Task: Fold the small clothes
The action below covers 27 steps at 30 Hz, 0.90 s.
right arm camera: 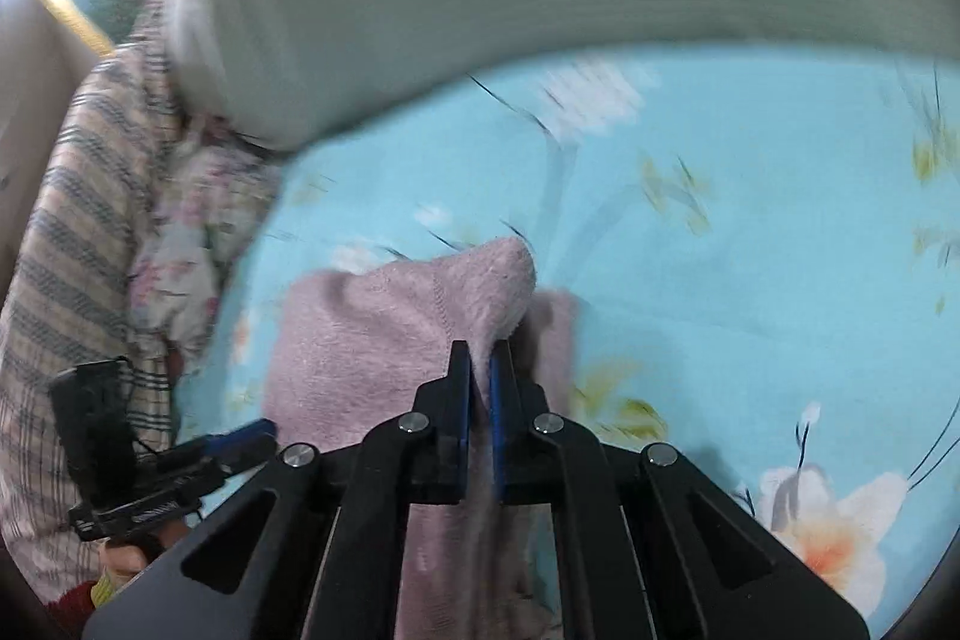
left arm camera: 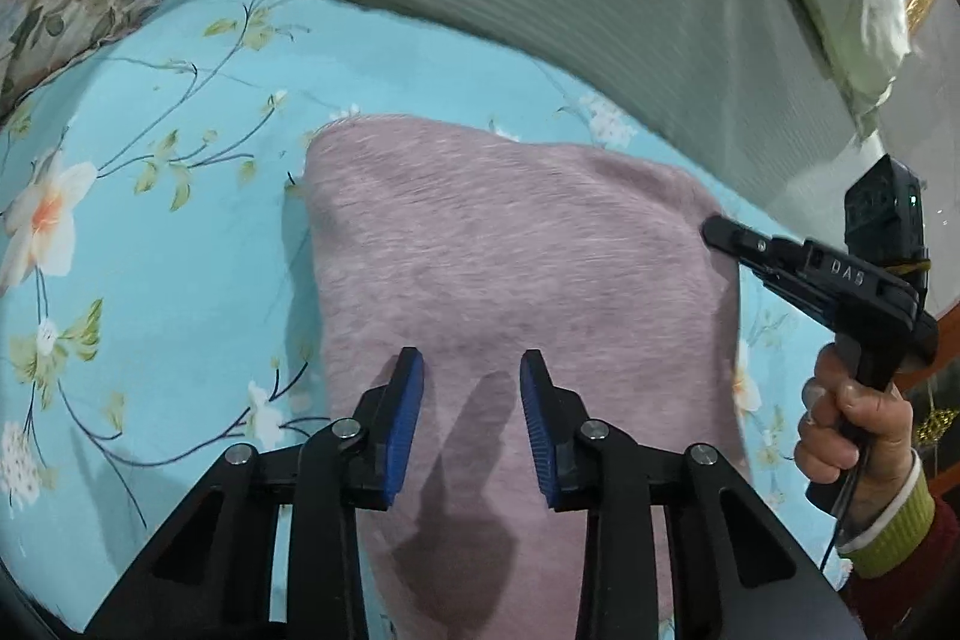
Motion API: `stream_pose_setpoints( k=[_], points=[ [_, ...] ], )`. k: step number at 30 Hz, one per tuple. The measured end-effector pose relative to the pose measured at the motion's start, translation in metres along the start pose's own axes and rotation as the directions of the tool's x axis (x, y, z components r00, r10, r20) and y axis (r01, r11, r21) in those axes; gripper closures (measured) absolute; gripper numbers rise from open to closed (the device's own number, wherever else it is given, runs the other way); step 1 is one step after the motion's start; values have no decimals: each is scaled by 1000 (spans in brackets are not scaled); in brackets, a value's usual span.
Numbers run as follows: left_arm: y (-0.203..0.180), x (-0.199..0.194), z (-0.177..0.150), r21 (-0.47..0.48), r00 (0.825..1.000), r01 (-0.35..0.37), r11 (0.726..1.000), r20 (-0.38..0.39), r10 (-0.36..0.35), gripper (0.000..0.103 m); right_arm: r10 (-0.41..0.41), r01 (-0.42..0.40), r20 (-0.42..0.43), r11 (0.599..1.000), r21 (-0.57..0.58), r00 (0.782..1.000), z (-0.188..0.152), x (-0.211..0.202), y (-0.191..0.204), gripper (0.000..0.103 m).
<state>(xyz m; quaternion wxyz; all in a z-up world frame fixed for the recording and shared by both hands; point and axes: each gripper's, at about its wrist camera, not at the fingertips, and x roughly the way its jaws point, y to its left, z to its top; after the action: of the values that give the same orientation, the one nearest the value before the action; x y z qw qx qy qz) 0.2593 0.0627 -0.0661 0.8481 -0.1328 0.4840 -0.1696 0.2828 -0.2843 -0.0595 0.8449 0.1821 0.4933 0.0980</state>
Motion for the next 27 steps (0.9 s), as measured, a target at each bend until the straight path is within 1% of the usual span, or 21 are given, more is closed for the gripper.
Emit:
stream_pose_setpoints(
  k=[1, 2, 3, 4, 5, 7, 11, 13, 14, 15, 16, 17, 18, 19, 21, 22, 24, 25, 26, 27],
  points=[
    [1, 8, 1, 0, 1000, -5, 1000, -16, 5, 75, -12, 12, -11, 1000, -1, 1000, -2, 6, -3, 96],
    [2, 15, 1, 1, 999, -19, 1000, -31, 19, 78, -27, 27, -19, 1000, -2, 999, -5, 11, -5, 96],
    [3, 22, 1, 1, 998, -34, 999, -43, 34, 86, -25, 25, -19, 1000, 4, 1000, -5, 12, -6, 96],
    [5, 29, 2, 4, 997, -53, 999, -54, 53, 91, -19, 19, -16, 1000, 15, 1000, -5, 11, -8, 96],
    [7, 31, 2, 1, 997, -56, 998, -61, 55, 98, -13, 13, -17, 1000, 25, 1000, -4, 8, -8, 95],
    [9, 30, 6, -14, 997, -41, 999, -63, 40, 98, 4, -4, -15, 999, 41, 1000, -3, -1, -6, 93],
    [3, 26, 21, 12, 998, -43, 999, -50, 44, 97, 5, -6, 25, 999, 33, 1000, -5, -27, 6, 93],
    [-1, 34, 37, 34, 997, -57, 998, -44, 58, 95, 40, -41, 30, 999, 34, 999, -12, -38, 12, 93],
    [-2, 40, 43, 46, 997, -63, 997, -53, 65, 91, 42, -43, 27, 999, 32, 999, -16, -43, 15, 93],
    [-4, 49, 51, 60, 994, -74, 995, -70, 78, 89, 43, -44, 23, 999, 31, 999, -21, -46, 16, 93],
    [-4, 63, 60, 81, 988, -116, 990, -93, 124, 89, 47, -47, 14, 998, 30, 999, -25, -49, 17, 93],
    [-2, 73, 65, 92, 983, -140, 986, -107, 149, 90, 48, -48, 9, 998, 30, 999, -29, -53, 17, 93],
    [3, 83, 72, 92, 979, -153, 984, -124, 164, 92, 46, -47, 6, 998, 32, 999, -33, -57, 17, 93],
    [6, 85, 76, 77, 979, -152, 985, -128, 161, 94, 49, -49, 4, 998, 34, 999, -38, -61, 18, 93],
    [11, 81, 81, 40, 982, -141, 989, -123, 145, 94, 48, -48, -1, 998, 30, 999, -49, -70, 18, 93],
    [9, 70, 81, 30, 985, -136, 990, -99, 139, 94, 45, -45, -4, 999, 30, 999, -53, -72, 18, 93],
    [3, 53, 75, 38, 988, -138, 990, -68, 140, 85, 43, -43, -12, 999, 32, 999, -65, -78, 16, 93],
    [1, 46, 70, 42, 989, -131, 991, -59, 133, 77, 40, -40, -17, 999, 31, 999, -69, -79, 15, 92],
    [-3, 37, 62, 47, 991, -119, 992, -48, 121, 74, 32, -31, -24, 999, 31, 999, -75, -80, 14, 89],
    [-6, 30, 55, 51, 993, -107, 993, -43, 109, 74, 26, -24, -32, 999, 34, 999, -81, -80, 12, 80]
  ],
)
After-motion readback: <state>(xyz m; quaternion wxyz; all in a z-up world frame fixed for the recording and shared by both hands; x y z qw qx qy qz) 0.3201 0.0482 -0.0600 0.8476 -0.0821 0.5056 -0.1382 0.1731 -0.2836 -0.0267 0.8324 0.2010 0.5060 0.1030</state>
